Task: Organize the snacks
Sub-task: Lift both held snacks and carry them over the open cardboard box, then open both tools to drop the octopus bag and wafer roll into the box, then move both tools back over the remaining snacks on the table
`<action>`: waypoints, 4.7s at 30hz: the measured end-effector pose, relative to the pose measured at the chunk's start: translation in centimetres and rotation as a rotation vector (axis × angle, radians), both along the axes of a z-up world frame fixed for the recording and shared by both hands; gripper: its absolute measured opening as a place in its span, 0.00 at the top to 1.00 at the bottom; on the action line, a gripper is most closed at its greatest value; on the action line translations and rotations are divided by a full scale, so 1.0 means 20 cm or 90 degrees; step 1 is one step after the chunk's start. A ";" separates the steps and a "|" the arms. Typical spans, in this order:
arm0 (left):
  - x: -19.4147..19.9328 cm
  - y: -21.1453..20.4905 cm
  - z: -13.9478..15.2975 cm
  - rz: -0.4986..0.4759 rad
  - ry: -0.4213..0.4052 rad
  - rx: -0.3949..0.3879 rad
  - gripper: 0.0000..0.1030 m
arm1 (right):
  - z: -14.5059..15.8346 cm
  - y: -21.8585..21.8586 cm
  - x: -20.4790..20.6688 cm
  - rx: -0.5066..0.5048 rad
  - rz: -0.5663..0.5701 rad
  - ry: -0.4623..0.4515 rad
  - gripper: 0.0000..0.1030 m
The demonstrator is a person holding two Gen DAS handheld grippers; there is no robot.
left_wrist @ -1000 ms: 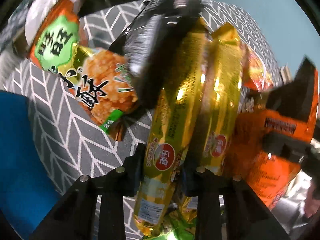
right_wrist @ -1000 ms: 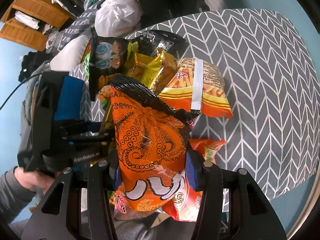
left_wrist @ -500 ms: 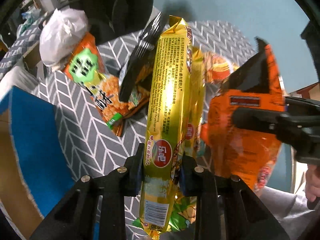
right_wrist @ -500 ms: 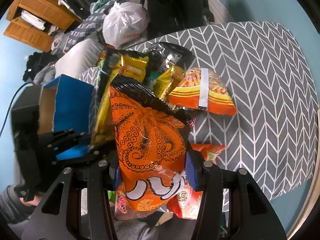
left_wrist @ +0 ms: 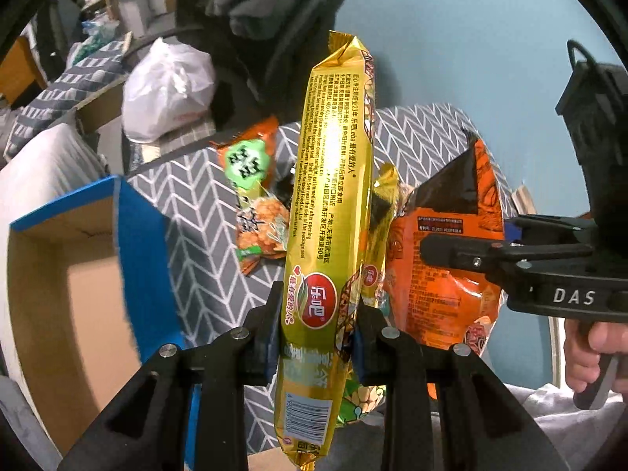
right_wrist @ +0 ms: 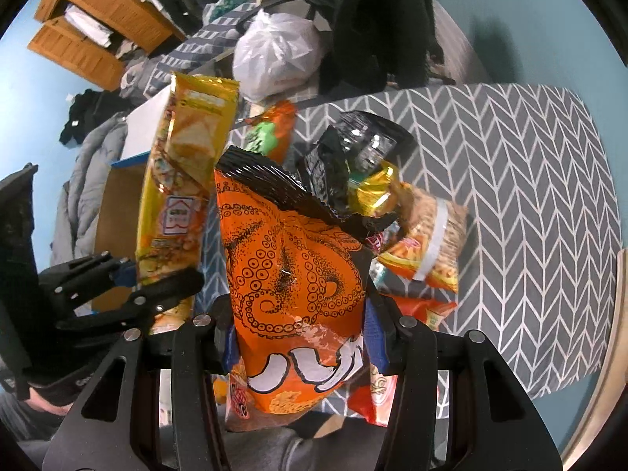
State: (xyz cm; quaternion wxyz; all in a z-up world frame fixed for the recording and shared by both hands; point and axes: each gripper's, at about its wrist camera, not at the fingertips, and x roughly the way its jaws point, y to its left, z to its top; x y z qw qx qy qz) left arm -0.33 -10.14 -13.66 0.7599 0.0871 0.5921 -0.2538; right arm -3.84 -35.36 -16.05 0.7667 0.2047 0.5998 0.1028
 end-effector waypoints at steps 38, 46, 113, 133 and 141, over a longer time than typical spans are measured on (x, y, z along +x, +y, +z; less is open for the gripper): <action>-0.04 0.95 0.22 0.299 -0.043 0.010 0.72 | 0.20 0.85 0.40 -0.032 0.301 -0.078 0.52; -0.03 1.09 0.15 0.330 -0.032 0.025 0.72 | 0.19 1.13 0.52 -0.021 0.352 -0.080 0.52; -0.07 0.37 0.23 0.177 0.004 0.043 0.43 | 0.15 0.35 0.24 -0.112 0.168 0.001 0.22; -0.10 -0.09 0.07 -0.001 0.011 0.083 0.25 | -0.04 -0.10 -0.06 -0.115 0.023 0.076 0.19; -0.10 -0.17 -0.08 -0.026 0.039 0.099 0.25 | -0.27 -0.14 -0.16 -0.130 0.005 0.120 0.18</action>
